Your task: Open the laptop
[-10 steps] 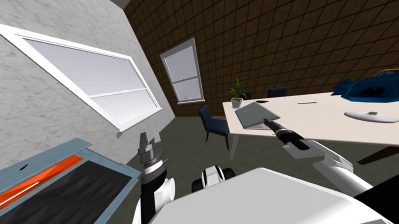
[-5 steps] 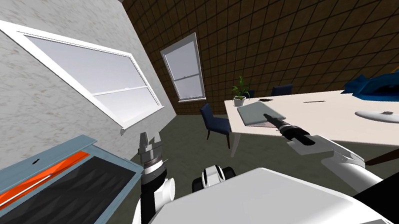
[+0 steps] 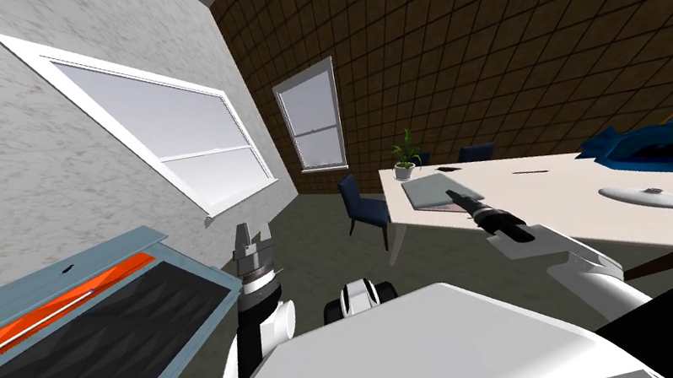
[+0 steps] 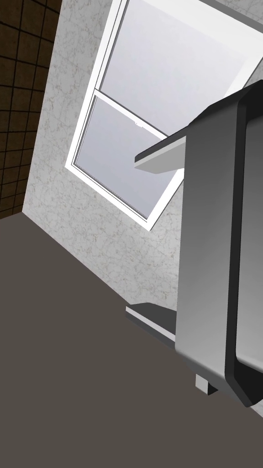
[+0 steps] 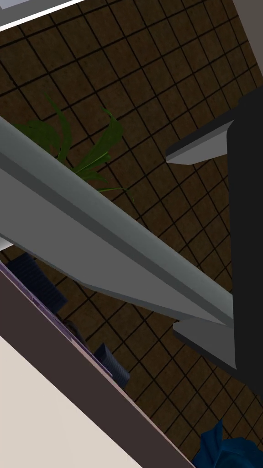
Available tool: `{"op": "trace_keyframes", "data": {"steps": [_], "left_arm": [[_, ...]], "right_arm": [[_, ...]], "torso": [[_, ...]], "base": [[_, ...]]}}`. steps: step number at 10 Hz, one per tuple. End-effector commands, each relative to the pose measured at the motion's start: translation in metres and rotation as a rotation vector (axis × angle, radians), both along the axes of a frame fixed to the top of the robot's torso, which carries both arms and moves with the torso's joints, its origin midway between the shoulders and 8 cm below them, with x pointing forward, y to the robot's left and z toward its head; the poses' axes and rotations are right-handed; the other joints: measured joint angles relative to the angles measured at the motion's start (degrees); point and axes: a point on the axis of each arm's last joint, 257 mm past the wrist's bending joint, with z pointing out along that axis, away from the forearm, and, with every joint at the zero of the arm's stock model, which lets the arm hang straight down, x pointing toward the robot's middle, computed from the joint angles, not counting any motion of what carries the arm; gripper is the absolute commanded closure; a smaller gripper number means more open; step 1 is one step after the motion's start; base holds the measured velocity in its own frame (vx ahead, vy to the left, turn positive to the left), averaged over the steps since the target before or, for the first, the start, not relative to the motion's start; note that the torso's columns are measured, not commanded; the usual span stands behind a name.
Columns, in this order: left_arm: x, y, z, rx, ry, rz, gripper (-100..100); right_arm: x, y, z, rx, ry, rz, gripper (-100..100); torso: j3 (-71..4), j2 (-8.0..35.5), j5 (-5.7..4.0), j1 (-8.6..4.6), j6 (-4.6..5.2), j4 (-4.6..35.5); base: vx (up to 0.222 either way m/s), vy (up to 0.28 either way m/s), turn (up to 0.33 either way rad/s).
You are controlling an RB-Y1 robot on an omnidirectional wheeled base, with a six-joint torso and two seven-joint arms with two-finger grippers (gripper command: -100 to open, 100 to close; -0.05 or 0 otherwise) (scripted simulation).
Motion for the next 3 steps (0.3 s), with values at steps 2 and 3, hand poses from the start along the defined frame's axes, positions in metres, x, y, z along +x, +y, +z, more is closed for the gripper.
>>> {"op": "trace_keyframes", "data": {"steps": [2,3], "left_arm": [[0.0000,0.0000,0.0000,0.000,0.000,0.000,0],[0.0000,0.0000,0.0000,0.000,0.000,0.000,0]], "right_arm": [[-0.0007,0.0000,-0.0019,0.003,0.003,-0.001,0],[-0.0007,0.0000,-0.0019,0.003,0.003,-0.001,0]], "torso": [[0.03,0.03,-0.02,0.02,0.00,-0.01],[0.02,0.01,-0.09,-0.04,0.00,-0.04]], "base": [[0.000,0.000,0.000],[0.000,0.000,0.000]]}}
